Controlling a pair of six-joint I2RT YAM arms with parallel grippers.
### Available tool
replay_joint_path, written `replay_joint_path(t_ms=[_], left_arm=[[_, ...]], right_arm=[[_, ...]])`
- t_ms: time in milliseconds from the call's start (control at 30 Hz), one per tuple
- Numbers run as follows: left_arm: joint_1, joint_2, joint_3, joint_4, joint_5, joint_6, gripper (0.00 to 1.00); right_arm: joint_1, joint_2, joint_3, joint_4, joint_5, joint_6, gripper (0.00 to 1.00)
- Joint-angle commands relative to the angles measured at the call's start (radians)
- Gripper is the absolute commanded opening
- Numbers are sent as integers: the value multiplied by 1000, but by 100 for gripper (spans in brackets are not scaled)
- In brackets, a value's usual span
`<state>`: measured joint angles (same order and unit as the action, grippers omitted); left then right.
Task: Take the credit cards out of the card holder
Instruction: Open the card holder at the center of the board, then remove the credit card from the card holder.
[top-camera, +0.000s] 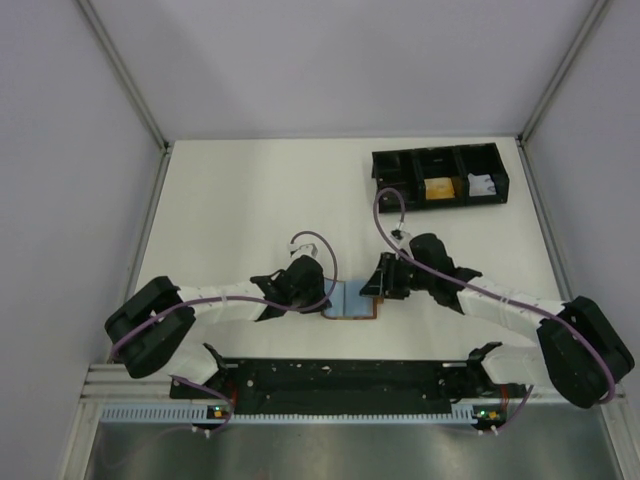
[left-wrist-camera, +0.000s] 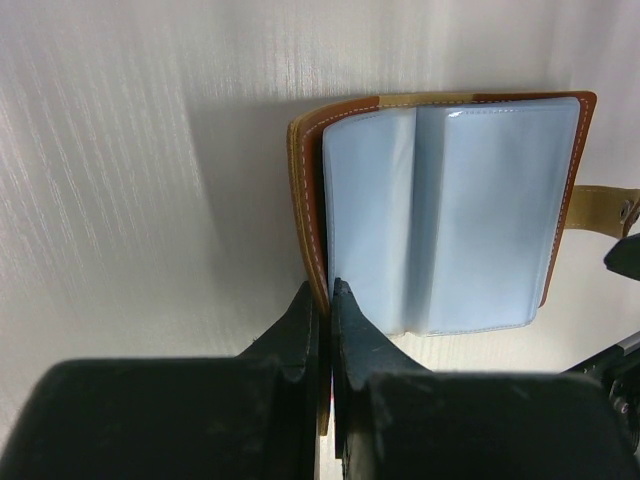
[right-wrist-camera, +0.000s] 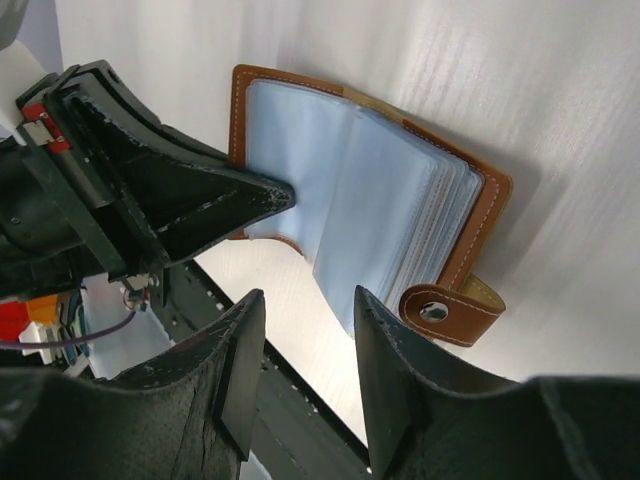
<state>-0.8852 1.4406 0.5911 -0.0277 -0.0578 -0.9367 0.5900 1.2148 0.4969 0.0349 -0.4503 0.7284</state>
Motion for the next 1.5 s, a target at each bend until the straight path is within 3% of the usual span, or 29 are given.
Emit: replay_joint_path(t_ms=[0, 1467], left_arm=[[-4, -3, 9, -35, -31, 4, 0], [-20, -3, 9, 0, -8, -7, 0]], right_arm=[[18, 44, 2, 60, 5, 26, 41], [48, 187, 42, 112, 7, 45, 40]])
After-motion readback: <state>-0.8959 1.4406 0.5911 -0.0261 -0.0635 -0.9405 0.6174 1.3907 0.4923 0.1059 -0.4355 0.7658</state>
